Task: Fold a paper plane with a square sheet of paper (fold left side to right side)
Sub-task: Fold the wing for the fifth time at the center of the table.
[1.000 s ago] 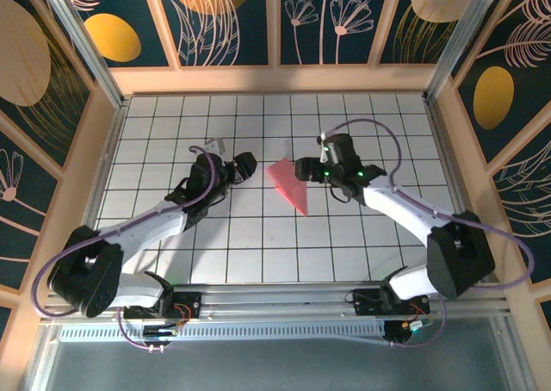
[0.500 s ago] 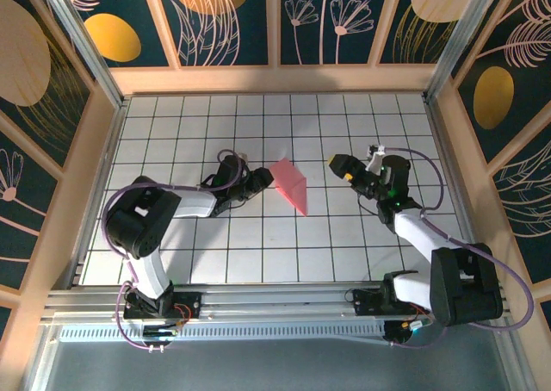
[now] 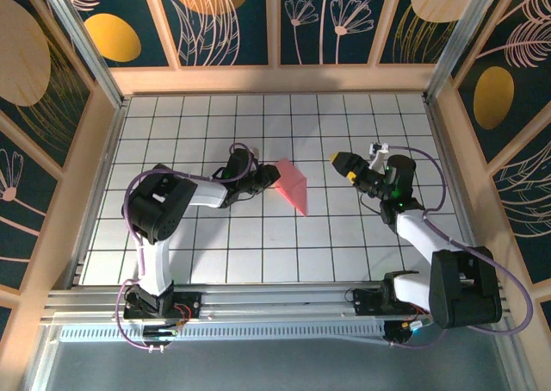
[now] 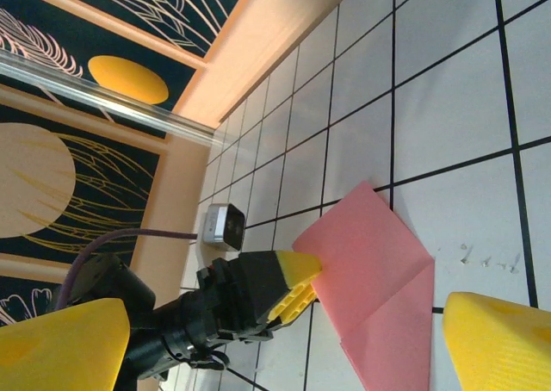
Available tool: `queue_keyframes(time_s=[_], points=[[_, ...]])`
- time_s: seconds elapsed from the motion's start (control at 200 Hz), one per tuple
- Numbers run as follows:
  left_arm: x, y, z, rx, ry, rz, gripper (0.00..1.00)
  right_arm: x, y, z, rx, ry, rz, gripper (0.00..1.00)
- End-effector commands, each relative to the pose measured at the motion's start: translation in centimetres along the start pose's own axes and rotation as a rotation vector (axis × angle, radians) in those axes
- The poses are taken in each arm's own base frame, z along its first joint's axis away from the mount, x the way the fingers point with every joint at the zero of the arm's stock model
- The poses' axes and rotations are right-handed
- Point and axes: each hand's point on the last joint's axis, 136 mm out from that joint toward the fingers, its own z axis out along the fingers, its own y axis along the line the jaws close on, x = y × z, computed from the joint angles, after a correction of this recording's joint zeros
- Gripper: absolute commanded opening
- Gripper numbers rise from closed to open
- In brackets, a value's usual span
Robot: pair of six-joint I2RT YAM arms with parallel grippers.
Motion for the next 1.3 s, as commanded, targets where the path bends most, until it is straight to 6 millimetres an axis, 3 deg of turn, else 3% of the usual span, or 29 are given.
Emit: queue_keyframes(time_s=[0.0,0.125,0.385,0.586,0.736,0.876,1.021,1.296], points=[[-0.6,-0.8,0.5,0.013,-0.008,0.042,0.16,0.0,0.7,-0.8,-0.032,-0.004,-0.024,0.94],[-0.8,-1.7,-0.2,0.034,-0.018,0.089,0.0,0.1,0.4,-1.0,-0.026,0.021,-0.048,0.94],[-0.5,-5.8,-5.1,0.171,-0.056,0.331,0.0,1.7,1.0,-0.8,-0.096,0.151,-0.185,0.86],[1.5,-10.5,-10.3,0.386,-0.045,0.537,0.0,4.6,1.9,0.1,-0.191,0.273,-0.254,0.88],[3.1,-12.7,-12.5,0.518,-0.004,0.6,0.0,7.5,3.3,1.4,-0.292,0.376,-0.287,0.9],[4.2,-13.6,-13.2,0.597,0.052,0.601,0.0,9.9,4.0,2.6,-0.354,0.455,-0.303,0.9],[4.8,-13.0,-12.5,0.602,0.103,0.574,0.0,11.2,4.6,3.3,-0.401,0.5,-0.307,0.89],[4.7,-11.0,-10.5,0.516,0.126,0.523,0.0,10.7,5.5,3.5,-0.436,0.499,-0.329,0.74]])
